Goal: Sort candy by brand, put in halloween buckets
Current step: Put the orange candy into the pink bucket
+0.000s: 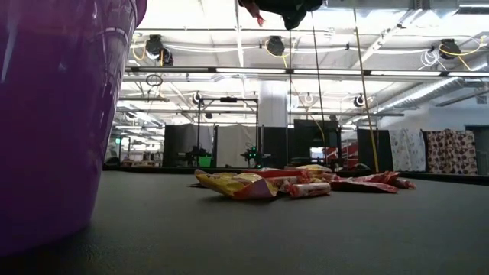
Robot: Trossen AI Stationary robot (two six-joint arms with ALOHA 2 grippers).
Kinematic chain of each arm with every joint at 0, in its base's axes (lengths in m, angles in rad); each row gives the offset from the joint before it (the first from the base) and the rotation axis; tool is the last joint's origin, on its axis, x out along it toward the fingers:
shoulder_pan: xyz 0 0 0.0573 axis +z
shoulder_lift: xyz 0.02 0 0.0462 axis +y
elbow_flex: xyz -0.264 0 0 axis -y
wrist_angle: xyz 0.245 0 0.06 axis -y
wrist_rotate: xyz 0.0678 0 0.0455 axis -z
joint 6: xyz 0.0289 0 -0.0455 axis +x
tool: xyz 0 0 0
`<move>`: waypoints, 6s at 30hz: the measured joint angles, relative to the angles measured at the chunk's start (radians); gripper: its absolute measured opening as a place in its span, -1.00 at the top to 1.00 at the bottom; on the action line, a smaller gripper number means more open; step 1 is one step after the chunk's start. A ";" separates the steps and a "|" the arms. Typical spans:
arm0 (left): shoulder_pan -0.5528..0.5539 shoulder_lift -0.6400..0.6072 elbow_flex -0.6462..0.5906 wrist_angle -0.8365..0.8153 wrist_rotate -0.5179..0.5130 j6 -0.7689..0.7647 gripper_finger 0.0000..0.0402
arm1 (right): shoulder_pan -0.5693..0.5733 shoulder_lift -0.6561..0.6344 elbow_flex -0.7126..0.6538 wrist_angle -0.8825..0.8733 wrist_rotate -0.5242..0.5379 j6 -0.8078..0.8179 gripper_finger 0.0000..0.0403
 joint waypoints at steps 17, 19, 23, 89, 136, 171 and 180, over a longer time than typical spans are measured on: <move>0.003 0.000 0.000 0.000 0.000 0.047 0.73 | 0.000 0.000 0.000 -0.002 -0.001 0.000 0.79; 0.003 0.000 0.000 0.000 0.000 0.048 0.73 | 0.000 0.000 -0.001 -0.002 -0.001 0.000 0.79; 0.003 0.000 0.000 0.000 0.000 0.053 0.73 | 0.002 0.000 -0.001 -0.007 -0.001 0.009 0.78; 0.030 -0.664 -0.462 0.451 0.074 0.096 0.61 | 0.049 -0.111 0.000 -0.563 0.000 0.344 -0.27; -0.127 -0.390 -0.130 -1.285 0.195 -1.363 0.60 | -0.071 -0.062 0.000 -0.434 0.101 0.273 -0.27; -0.299 -0.178 -0.358 -1.093 0.392 -2.012 0.60 | -0.281 0.194 0.001 0.040 -0.061 -0.343 -0.27; -0.218 -0.179 -0.415 -0.994 0.384 -2.024 0.47 | -0.320 0.193 0.028 0.038 -0.138 -0.335 -0.27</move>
